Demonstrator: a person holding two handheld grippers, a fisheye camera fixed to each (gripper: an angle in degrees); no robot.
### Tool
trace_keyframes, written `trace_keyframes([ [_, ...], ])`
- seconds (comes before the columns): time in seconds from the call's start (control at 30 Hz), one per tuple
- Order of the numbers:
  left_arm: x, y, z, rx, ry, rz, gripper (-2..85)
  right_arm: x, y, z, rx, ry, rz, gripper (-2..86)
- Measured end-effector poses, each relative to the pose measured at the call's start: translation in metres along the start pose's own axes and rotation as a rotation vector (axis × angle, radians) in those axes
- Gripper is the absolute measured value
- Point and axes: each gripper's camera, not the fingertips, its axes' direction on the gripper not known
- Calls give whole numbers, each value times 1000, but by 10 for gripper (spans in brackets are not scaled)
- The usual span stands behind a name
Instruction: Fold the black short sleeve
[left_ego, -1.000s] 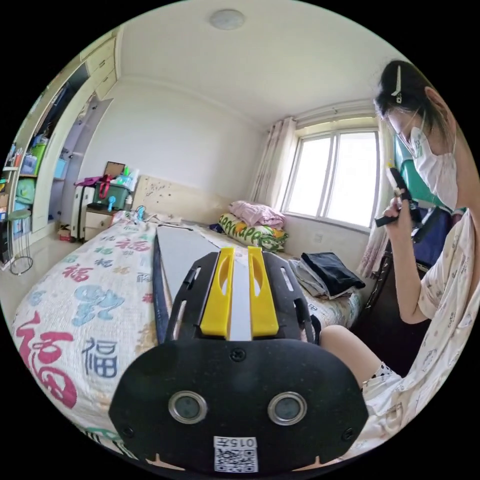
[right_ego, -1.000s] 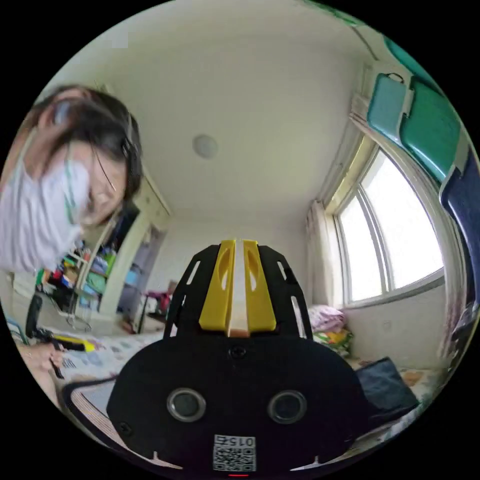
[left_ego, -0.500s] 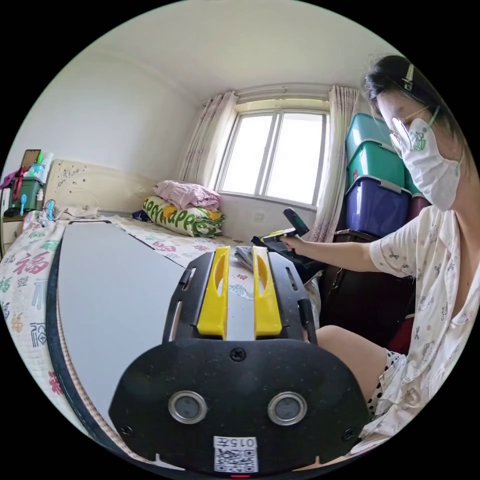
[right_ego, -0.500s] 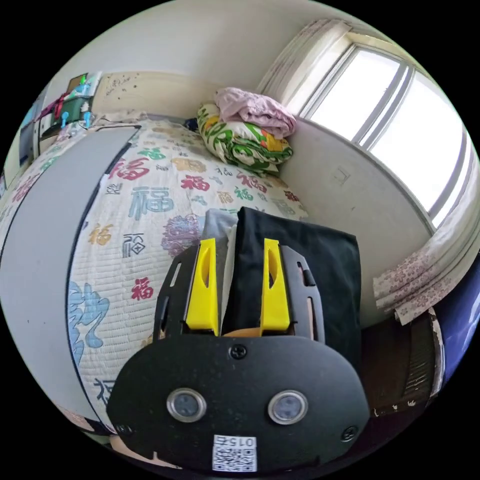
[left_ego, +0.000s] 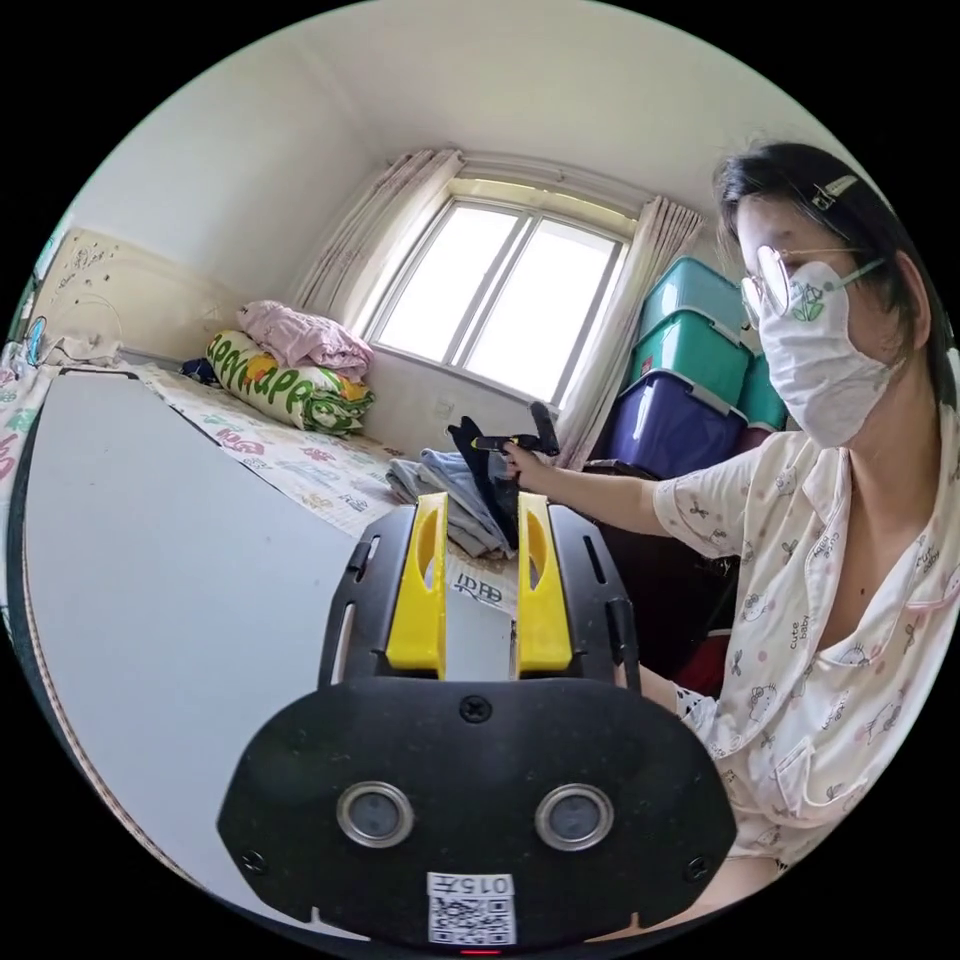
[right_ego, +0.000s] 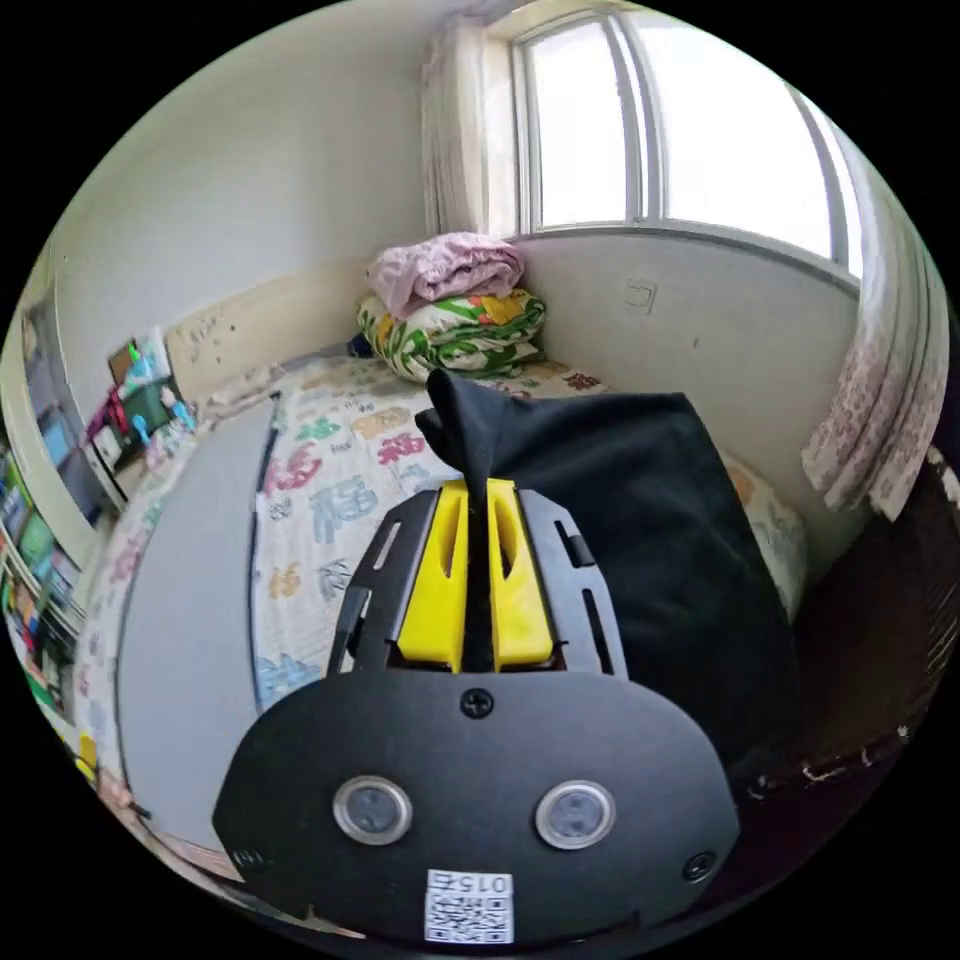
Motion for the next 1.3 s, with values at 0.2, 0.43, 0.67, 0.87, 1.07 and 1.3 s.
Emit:
trace_keyframes([
  [0.2,-20,-37,-55,80,-10,-62,124,5,11,-149,109,-404,8,36],
  [0.43,-73,-68,-79,74,172,-313,224,-91,141,-239,37,-1075,19,38],
  [0.67,-102,-74,-91,34,193,-505,273,-196,267,-229,-268,-1214,0,37],
  [0.87,-120,-79,-116,0,139,-628,247,-222,285,-298,-193,-1041,-182,40],
  [1.07,-135,-74,-118,51,221,-823,223,-276,297,-366,-124,-798,-449,38],
  [1.3,-163,-68,-70,92,349,-950,207,-285,299,-394,-172,-876,-401,53],
])
